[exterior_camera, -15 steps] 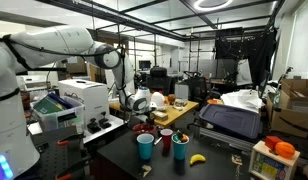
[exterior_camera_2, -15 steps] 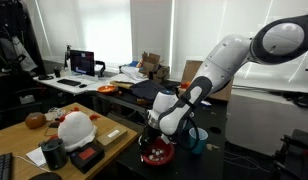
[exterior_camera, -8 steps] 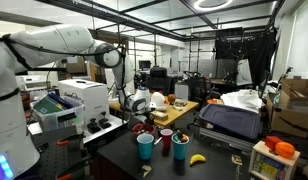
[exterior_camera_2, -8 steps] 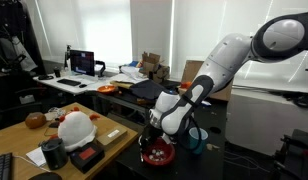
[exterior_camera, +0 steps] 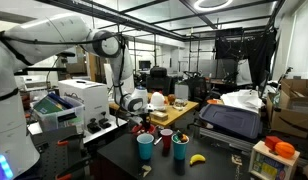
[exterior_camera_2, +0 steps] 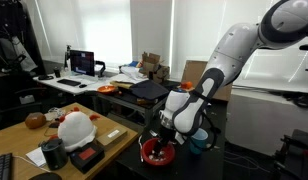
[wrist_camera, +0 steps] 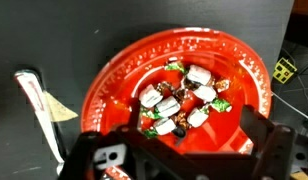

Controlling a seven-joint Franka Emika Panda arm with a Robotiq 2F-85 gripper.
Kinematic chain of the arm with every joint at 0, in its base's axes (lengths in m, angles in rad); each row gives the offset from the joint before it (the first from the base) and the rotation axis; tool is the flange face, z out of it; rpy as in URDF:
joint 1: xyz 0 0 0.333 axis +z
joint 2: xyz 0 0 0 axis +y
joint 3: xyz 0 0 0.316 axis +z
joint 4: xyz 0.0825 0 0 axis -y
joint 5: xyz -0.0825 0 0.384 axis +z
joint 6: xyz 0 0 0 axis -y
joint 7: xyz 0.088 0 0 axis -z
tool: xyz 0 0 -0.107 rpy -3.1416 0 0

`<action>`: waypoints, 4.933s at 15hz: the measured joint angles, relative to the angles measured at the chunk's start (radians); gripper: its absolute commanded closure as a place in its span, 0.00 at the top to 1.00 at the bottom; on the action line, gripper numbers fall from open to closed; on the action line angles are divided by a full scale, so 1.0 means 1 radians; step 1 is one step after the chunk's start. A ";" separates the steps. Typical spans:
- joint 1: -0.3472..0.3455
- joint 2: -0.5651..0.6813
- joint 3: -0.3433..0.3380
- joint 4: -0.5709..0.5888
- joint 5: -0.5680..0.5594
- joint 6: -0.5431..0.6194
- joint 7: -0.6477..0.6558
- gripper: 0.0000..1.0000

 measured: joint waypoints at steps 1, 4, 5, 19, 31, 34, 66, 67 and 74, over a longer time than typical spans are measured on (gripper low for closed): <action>-0.005 -0.006 0.000 -0.016 0.000 0.003 0.000 1.00; -0.012 -0.004 0.000 -0.037 0.000 0.004 0.000 1.00; -0.012 -0.001 0.000 -0.039 0.000 0.004 0.000 1.00; 0.053 -0.017 -0.069 -0.066 -0.015 -0.026 0.000 1.00; 0.160 -0.103 -0.149 -0.134 -0.071 -0.134 0.000 1.00; 0.166 -0.103 -0.148 -0.134 -0.079 -0.133 -0.001 1.00; -0.074 0.037 0.056 -0.055 -0.198 0.011 -0.351 0.27; -0.059 0.029 0.045 -0.062 -0.205 0.022 -0.349 0.20; 0.007 -0.021 -0.010 -0.100 -0.211 0.055 -0.346 0.00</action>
